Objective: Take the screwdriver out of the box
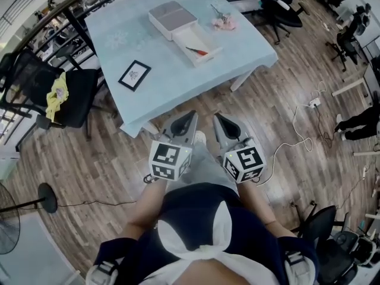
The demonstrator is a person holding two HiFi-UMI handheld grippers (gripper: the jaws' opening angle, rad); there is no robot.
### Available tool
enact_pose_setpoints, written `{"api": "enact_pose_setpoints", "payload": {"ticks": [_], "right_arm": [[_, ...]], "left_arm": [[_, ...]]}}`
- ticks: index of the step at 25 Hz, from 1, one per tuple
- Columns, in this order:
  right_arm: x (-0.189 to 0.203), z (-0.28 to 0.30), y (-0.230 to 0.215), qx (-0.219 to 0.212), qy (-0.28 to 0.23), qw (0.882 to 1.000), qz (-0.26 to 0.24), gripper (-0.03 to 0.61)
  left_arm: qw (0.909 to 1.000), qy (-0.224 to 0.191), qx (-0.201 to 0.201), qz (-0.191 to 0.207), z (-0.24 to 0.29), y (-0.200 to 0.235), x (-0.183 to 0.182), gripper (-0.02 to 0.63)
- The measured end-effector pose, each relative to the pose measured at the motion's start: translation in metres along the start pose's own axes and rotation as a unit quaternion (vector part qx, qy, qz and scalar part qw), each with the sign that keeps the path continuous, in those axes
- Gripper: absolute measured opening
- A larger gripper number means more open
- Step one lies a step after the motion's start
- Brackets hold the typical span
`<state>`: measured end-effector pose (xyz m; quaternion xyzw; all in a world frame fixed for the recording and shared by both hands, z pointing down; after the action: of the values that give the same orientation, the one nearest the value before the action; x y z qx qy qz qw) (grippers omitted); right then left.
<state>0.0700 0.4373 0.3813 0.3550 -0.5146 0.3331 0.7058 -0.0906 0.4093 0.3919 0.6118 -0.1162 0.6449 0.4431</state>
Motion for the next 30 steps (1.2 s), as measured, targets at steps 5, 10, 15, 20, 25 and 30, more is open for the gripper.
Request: {"api": "enact_pose_setpoints", "payload": {"ticks": [5, 10, 15, 20, 25, 30], "right_arm": [[-0.004, 0.028, -0.026, -0.009, 0.0, 1.0, -0.004, -0.002], [-0.003, 0.055, -0.063, -0.009, 0.009, 1.0, -0.004, -0.002], [-0.006, 0.081, -0.103, 0.0, 0.008, 1.0, -0.007, -0.002], [-0.009, 0.112, -0.142, -0.002, 0.001, 1.0, -0.011, -0.002], [-0.009, 0.14, -0.178, -0.011, -0.001, 1.0, -0.013, 0.0], [-0.006, 0.164, -0.213, -0.023, 0.001, 1.0, -0.019, 0.0]], "left_arm": [[0.9999, 0.003, -0.008, -0.006, 0.029, 0.016, -0.013, 0.017], [0.9998, 0.011, -0.011, -0.01, 0.069, 0.028, -0.026, 0.017], [0.9997, 0.014, -0.017, -0.007, 0.107, 0.043, -0.043, 0.017], [0.9996, 0.015, -0.025, -0.004, 0.148, 0.059, -0.061, 0.017], [0.9992, 0.014, -0.038, 0.002, 0.184, 0.074, -0.079, 0.017], [0.9985, 0.011, -0.054, 0.001, 0.216, 0.082, -0.09, 0.017]]}}
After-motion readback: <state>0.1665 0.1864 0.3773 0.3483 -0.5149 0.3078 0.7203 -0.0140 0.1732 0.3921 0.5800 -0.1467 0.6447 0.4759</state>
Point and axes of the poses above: the fingertips, and each gripper's own axes: z forward along the fingers, y to its left, x out of its underside, the point moved 9 cm from there along -z, backward along the fingers, and after that the axes turned 14 degrees about -z, right-handed, at the moved point
